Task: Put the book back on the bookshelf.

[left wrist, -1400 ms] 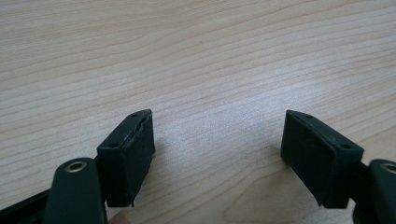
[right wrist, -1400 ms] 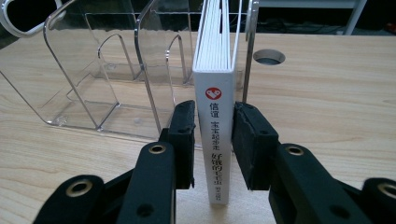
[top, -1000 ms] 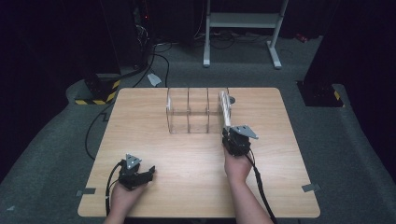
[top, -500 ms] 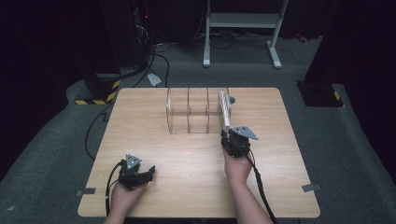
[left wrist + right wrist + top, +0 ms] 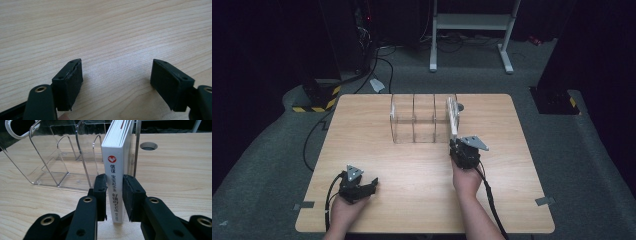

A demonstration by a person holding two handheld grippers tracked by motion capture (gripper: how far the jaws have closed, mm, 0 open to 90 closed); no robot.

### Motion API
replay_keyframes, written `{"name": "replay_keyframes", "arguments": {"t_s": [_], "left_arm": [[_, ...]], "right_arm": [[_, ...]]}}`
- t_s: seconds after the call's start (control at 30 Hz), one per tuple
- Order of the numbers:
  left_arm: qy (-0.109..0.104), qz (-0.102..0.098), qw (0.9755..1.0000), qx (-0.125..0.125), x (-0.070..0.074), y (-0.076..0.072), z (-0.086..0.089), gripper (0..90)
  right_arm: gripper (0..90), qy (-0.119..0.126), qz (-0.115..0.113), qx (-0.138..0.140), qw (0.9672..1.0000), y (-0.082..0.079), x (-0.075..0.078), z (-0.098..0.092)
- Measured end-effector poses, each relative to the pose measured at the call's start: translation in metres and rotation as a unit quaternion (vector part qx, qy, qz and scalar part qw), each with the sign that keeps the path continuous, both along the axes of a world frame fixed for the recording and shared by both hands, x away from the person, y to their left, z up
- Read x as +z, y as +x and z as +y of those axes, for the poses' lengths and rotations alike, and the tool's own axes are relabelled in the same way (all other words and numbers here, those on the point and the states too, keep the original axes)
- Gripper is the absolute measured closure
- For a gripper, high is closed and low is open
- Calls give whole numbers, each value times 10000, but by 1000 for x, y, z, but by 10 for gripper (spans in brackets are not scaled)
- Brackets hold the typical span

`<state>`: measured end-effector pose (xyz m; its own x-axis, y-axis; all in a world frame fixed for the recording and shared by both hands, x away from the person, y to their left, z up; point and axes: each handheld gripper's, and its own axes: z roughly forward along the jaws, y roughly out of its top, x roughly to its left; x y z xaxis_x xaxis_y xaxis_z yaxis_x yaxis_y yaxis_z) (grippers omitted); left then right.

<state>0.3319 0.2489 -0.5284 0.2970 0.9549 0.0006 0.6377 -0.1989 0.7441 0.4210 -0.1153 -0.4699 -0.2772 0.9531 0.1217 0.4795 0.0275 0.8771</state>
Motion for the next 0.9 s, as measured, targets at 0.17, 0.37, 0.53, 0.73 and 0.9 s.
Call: {"name": "replay_keyframes", "arguments": {"t_s": [0.17,0.37,0.53,0.73,0.9], "left_arm": [[-16,-8,10000,11,0,0,0,260],[-18,-9,10000,12,0,0,0,260],[-16,-8,10000,11,0,0,0,260],[-18,-9,10000,13,0,0,0,260],[-19,-9,10000,13,0,0,0,261]], "right_arm": [[731,34,38,-57,10000,1,0,2],[731,23,29,-66,10000,3,1,3],[730,38,26,-84,10000,6,0,4],[730,61,27,-110,9999,8,0,3],[730,33,44,-119,9999,10,1,3]]}}
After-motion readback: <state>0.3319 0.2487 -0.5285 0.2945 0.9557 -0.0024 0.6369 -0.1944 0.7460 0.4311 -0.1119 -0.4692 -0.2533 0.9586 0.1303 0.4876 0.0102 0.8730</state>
